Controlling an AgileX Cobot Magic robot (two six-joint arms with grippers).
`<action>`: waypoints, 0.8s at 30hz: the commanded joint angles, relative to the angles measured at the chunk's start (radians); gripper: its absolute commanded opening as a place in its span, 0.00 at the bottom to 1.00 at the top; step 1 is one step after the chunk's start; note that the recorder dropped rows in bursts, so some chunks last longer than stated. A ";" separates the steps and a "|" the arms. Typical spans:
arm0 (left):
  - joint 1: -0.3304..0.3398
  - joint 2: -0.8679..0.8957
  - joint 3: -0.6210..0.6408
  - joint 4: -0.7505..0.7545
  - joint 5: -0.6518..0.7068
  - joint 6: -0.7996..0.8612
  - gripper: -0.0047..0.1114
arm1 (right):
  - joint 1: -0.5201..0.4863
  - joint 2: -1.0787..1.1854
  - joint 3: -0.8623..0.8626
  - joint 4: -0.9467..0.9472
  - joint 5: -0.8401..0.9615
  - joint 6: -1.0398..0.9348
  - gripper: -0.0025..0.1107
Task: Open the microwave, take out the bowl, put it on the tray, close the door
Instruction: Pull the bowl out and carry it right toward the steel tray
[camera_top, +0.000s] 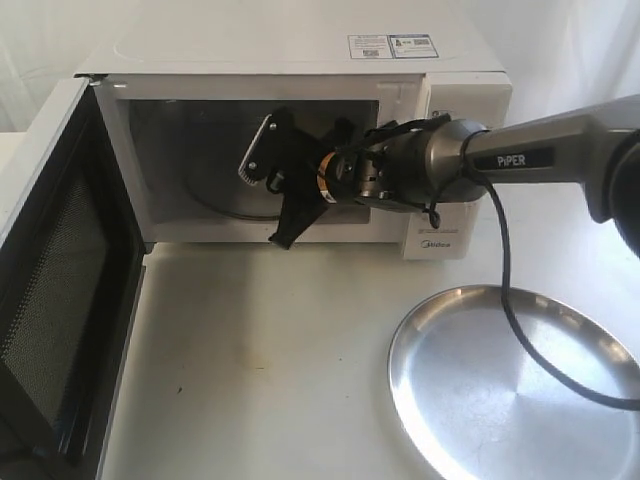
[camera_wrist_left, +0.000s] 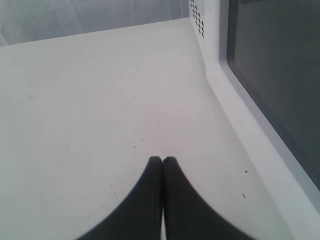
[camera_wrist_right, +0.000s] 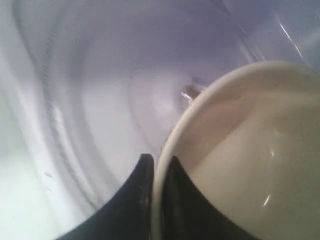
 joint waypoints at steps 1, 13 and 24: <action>-0.002 -0.002 0.003 -0.004 -0.002 -0.005 0.04 | 0.076 -0.080 0.027 0.002 -0.047 0.011 0.02; -0.002 -0.002 0.003 -0.004 -0.002 -0.005 0.04 | 0.304 -0.711 0.587 0.102 0.300 0.465 0.02; -0.002 -0.002 0.003 -0.004 -0.002 -0.005 0.04 | 0.328 -0.926 1.017 0.064 0.523 0.796 0.02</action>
